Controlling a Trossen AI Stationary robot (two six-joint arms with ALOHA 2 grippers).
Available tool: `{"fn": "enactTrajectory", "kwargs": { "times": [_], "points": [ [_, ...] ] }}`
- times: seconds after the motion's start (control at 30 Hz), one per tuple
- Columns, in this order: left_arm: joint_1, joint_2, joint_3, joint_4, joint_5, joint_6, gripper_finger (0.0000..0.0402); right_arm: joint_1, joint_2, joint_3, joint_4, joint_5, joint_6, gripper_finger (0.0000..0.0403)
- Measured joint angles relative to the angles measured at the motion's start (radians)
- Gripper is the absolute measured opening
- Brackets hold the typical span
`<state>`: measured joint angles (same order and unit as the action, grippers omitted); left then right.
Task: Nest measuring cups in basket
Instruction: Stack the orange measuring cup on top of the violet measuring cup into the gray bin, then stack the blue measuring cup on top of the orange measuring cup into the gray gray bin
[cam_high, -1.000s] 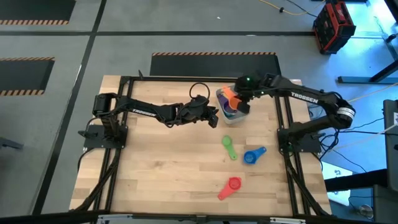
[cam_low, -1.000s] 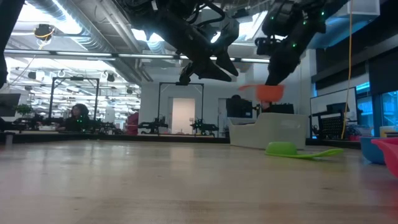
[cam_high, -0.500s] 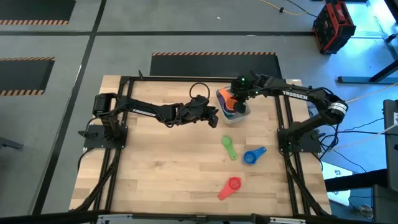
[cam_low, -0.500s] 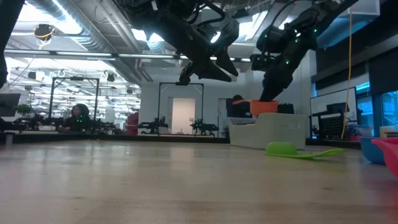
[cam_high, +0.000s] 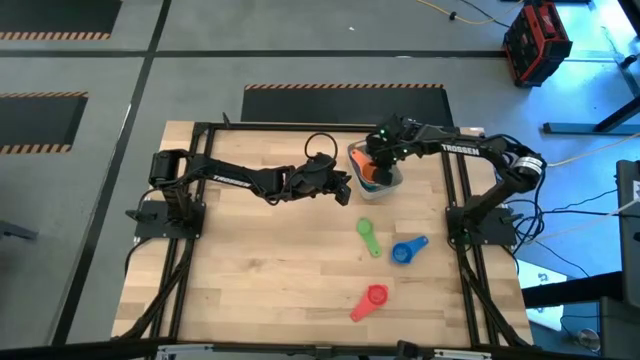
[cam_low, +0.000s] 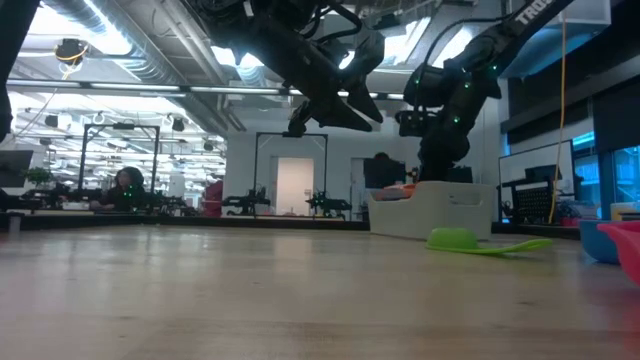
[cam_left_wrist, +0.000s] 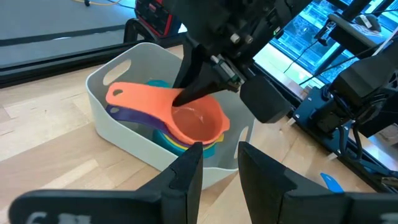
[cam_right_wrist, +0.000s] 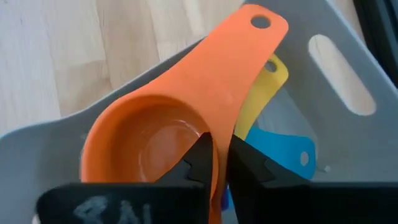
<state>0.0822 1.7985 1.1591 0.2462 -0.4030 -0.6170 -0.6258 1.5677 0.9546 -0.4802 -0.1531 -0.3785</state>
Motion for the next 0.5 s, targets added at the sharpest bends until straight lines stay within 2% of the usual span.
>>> {"fn": "enactTrajectory", "kwargs": {
  "times": [0.27, 0.5],
  "points": [
    [0.000, 0.000, 0.000, -0.001, -0.001, 0.000, 0.0094, -0.002, -0.003, 0.000, 0.000, 0.002, 0.002, 0.0099],
    [0.000, 0.000, 0.000, -0.001, -0.001, 0.000, 0.0094, -0.002, -0.003, 0.000, -0.002, 0.002, 0.003, 0.0189]
  ]
}}
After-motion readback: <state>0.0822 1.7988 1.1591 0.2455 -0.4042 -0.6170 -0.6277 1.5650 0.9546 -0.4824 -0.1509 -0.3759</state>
